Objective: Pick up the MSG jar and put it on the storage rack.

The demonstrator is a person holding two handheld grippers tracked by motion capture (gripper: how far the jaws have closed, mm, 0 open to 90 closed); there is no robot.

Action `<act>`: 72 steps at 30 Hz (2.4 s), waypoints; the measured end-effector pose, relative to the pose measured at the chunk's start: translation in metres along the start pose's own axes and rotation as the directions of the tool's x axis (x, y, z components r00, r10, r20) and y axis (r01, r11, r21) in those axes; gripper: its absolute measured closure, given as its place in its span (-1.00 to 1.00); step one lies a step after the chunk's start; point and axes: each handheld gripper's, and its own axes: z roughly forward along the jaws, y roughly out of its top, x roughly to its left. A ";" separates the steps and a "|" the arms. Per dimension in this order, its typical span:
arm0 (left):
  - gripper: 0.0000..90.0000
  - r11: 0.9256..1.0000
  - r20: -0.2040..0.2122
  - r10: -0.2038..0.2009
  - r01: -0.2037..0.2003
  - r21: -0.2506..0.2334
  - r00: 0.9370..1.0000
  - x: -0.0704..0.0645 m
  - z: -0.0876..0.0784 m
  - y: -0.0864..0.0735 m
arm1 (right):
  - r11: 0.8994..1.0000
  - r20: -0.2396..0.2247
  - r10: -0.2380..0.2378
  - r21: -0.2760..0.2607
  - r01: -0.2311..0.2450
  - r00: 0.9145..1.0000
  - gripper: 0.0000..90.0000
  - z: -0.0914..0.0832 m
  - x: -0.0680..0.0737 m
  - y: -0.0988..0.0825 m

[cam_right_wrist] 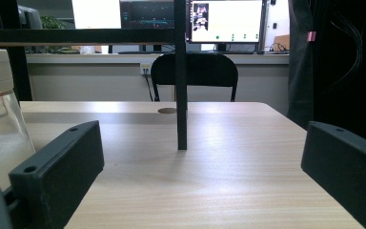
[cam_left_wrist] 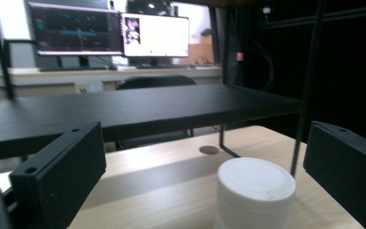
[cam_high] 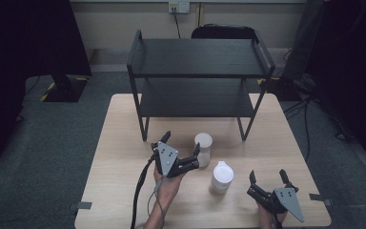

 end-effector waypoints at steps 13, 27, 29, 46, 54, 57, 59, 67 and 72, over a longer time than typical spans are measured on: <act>-0.90 0.997 0.050 0.059 -0.061 0.045 0.997 -0.013 0.032 -0.017 | 1.000 0.000 0.000 0.000 0.000 1.000 -1.00 0.000 0.000 0.000; -0.57 0.997 0.033 0.034 -0.037 0.071 0.999 -0.023 0.040 -0.037 | 1.000 -0.003 0.000 0.000 0.000 1.000 -1.00 0.000 -0.001 0.000; -0.53 0.995 0.031 0.044 -0.047 0.085 0.999 -0.024 0.041 -0.038 | 1.000 -0.003 0.000 0.000 0.000 1.000 -1.00 0.000 -0.001 0.000; -0.25 0.992 0.046 0.048 -0.053 0.111 0.998 -0.025 0.047 -0.045 | 1.000 -0.004 0.000 0.000 0.000 1.000 -1.00 0.000 -0.001 0.000; -0.24 0.992 0.039 0.044 -0.049 0.116 0.998 -0.026 0.047 -0.043 | 1.000 -0.004 0.000 0.000 0.000 1.000 -1.00 0.000 -0.001 0.000; -0.24 0.992 0.037 0.049 -0.053 0.118 0.998 -0.028 0.047 -0.042 | 1.000 -0.005 0.000 0.000 0.000 1.000 -1.00 0.000 -0.001 0.000; -0.24 0.992 0.036 0.046 -0.050 0.119 0.998 -0.028 0.046 -0.042 | 1.000 -0.005 0.000 0.000 0.000 1.000 -1.00 0.000 -0.001 0.000; -0.24 0.988 0.047 0.054 -0.060 0.145 0.997 -0.027 0.048 -0.035 | 1.000 -0.005 0.001 0.000 -0.001 1.000 -1.00 0.000 -0.001 0.000; -0.24 0.988 0.052 0.056 -0.062 0.140 0.997 -0.027 0.045 -0.030 | 1.000 -0.002 0.001 -0.001 -0.001 1.000 -1.00 0.000 0.000 0.000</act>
